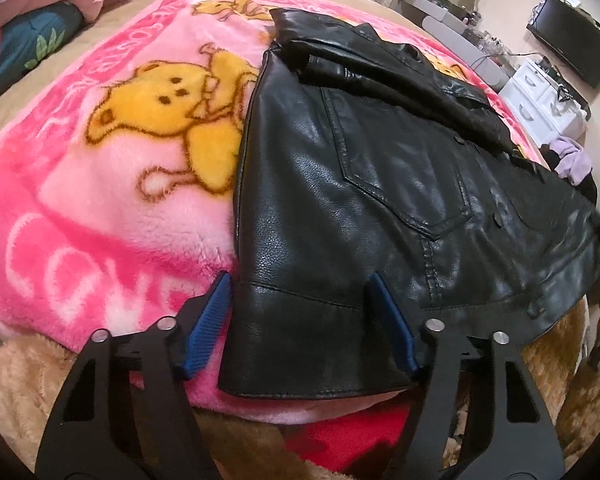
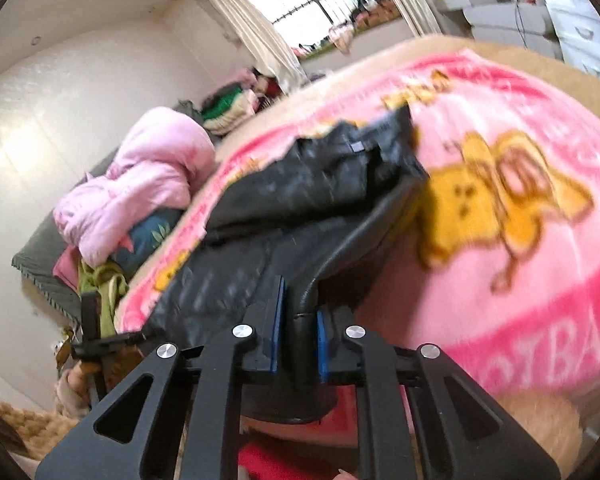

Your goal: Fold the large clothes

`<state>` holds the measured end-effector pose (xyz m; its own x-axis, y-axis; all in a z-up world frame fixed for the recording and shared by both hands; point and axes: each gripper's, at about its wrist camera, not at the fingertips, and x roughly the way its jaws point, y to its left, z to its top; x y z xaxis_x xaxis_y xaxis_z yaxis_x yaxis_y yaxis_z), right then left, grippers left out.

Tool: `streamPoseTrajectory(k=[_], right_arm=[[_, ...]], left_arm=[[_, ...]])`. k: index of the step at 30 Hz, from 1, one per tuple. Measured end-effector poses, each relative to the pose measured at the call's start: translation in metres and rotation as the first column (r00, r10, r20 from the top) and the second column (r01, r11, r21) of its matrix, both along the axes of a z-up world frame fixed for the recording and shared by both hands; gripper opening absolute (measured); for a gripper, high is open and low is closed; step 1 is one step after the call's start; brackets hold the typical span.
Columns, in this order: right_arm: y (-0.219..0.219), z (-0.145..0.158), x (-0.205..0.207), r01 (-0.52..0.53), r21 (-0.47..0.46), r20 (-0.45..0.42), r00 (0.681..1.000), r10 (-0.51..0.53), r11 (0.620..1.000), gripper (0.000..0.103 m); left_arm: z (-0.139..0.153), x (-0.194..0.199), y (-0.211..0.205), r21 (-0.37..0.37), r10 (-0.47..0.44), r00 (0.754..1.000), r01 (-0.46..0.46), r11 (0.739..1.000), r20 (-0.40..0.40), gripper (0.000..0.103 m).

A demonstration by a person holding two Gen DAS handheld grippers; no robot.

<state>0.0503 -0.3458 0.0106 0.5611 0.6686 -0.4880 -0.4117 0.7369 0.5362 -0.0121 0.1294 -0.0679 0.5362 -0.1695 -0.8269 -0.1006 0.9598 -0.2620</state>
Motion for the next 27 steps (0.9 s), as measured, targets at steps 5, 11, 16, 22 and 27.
streamPoseTrajectory(k=[5, 11, 16, 22, 27], right_arm=[[0.004, 0.019, 0.021, 0.006, 0.035, 0.066, 0.998, -0.009, 0.999, 0.012], [0.006, 0.029, 0.046, 0.039, 0.104, 0.095, 0.994, -0.049, 0.994, 0.011], [0.006, 0.037, 0.059, 0.076, 0.128, 0.113, 0.989, -0.091, 0.989, 0.011], [-0.005, 0.044, 0.079, 0.138, 0.171, 0.116, 0.98, -0.159, 0.976, 0.011], [-0.009, 0.049, 0.103, 0.176, 0.184, 0.108, 0.974, -0.198, 0.967, 0.011]], left_arm=[[0.012, -0.001, 0.002, -0.04, -0.012, 1.0, 0.013, 0.999, 0.026, 0.022], [0.032, 0.008, 0.008, -0.125, -0.011, 0.994, 0.024, 0.992, 0.106, 0.009], [0.061, 0.032, 0.007, -0.159, -0.01, 0.98, 0.042, 0.986, 0.198, 0.009], [0.098, 0.07, 0.014, -0.189, 0.009, 0.957, 0.048, 0.981, 0.29, 0.009], [0.12, 0.11, 0.023, -0.225, 0.038, 0.945, 0.038, 0.974, 0.324, 0.009]])
